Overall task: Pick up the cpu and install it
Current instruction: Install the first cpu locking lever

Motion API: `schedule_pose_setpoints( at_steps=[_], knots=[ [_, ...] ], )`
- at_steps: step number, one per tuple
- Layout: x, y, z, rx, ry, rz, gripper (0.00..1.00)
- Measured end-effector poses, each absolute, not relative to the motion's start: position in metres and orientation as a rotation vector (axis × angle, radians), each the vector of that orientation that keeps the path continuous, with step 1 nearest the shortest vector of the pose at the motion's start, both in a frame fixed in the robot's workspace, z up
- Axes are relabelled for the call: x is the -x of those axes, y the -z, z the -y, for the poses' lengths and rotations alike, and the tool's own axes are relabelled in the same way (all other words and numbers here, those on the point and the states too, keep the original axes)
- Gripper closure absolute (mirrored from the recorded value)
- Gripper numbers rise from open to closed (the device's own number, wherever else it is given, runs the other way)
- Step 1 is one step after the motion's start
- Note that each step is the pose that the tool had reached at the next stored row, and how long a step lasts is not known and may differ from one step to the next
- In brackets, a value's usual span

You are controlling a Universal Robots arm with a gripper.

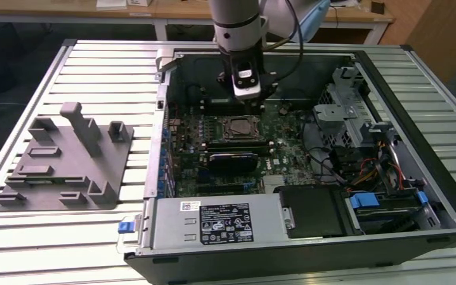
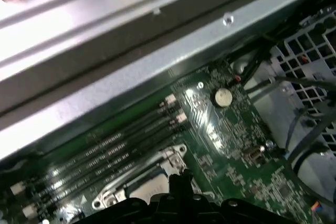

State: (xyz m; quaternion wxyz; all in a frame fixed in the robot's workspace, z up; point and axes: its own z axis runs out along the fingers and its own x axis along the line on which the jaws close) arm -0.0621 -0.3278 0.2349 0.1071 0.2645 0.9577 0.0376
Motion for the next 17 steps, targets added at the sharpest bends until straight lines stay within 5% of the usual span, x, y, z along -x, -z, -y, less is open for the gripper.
schedule_pose_setpoints(
  at_steps=[5, 17],
  knots=[
    [0.06, -0.2347, 0.3278, -0.787, -0.014, -2.881, 0.89],
    [0.0567, -0.2342, 0.3311, -0.811, 0.027, -2.978, 0.89]
  ],
)
